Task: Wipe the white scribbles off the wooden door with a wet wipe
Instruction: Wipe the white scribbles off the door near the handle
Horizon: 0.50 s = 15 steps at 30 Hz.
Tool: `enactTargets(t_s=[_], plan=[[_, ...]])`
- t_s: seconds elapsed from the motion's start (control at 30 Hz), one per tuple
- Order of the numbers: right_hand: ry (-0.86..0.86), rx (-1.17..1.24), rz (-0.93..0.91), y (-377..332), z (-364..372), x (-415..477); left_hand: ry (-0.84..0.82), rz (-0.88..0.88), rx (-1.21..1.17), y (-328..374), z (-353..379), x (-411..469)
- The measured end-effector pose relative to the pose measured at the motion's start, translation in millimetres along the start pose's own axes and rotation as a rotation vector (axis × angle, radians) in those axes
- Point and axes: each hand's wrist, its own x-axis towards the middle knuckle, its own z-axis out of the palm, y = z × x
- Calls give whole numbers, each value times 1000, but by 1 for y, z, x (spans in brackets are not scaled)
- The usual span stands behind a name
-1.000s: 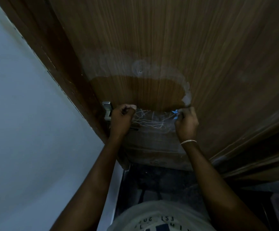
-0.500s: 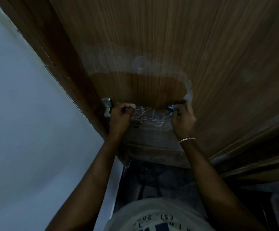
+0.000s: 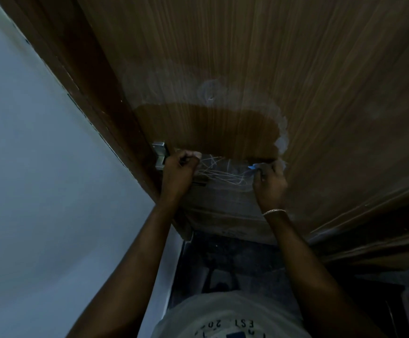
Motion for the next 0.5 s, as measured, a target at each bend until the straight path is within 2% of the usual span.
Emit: enactTargets(t_s=[0.1,0.2,0.27,0.37,0.43,0.5], plan=[[51,71,-42,-9,5,11,7,-15,-19,-1,-5,2],[-47,70,-97,-16,17,6,-3,-8,-12,-3,-8,1],[-80,34,-48,-8,17,-3,-12,0,-5,-3,-10,1],[-24,27,-2,-3,13,0,-3,-7,-13,-5,-16,2],[-15,71,-64,-16,16,9,13,-15,-25,-5,-21,3],[-78,90,-119,-30,23,9,19,-12,-31,-5,-24,4]])
